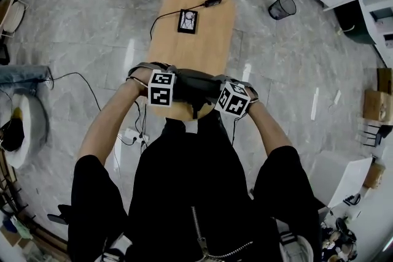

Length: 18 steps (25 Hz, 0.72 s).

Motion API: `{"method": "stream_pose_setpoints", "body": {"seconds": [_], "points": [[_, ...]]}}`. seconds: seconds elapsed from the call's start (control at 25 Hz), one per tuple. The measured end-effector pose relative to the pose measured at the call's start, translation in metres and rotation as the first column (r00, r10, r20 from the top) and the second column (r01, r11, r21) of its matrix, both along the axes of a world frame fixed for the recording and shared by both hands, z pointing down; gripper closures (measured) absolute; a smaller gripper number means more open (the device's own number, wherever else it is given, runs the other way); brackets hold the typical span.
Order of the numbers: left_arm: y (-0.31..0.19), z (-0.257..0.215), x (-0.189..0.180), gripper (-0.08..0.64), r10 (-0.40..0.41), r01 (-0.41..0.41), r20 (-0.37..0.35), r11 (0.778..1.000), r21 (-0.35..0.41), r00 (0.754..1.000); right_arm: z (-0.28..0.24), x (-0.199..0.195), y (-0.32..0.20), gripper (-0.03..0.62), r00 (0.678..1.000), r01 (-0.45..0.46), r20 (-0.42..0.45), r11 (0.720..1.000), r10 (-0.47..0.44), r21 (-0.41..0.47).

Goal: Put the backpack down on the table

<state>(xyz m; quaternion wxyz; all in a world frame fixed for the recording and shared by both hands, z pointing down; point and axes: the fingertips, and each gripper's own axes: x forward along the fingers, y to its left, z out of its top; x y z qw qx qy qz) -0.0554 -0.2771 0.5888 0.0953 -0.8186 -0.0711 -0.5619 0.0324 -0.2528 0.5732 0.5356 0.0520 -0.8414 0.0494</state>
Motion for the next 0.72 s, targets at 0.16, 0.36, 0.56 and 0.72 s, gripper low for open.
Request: {"method": "stream_pose_setpoints", "body": {"seconds": [0.16, 0.36, 0.56, 0.72], "points": [[-0.040, 0.004, 0.008, 0.439, -0.013, 0.013, 0.002, 1.000, 0.001, 1.000, 0.004, 0.008, -0.041, 0.413, 1.000, 0.008, 0.001, 1.000, -0.008, 0.003], [-0.091, 0.005, 0.025, 0.439, -0.030, 0.030, -0.005, 0.999, 0.019, 1.000, 0.005, 0.026, -0.094, 0.413, 1.000, 0.024, -0.010, 1.000, -0.023, 0.020], [-0.148, 0.005, 0.038, 0.439, -0.029, 0.029, -0.004, 0.998, 0.059, 1.000, 0.005, 0.040, -0.151, 0.413, 1.000, 0.023, -0.012, 0.998, -0.023, 0.063], [-0.187, 0.005, 0.043, 0.437, -0.021, 0.020, 0.004, 0.996, 0.083, 1.000, 0.005, 0.044, -0.188, 0.413, 1.000, 0.008, -0.008, 0.996, -0.007, 0.090]]}}
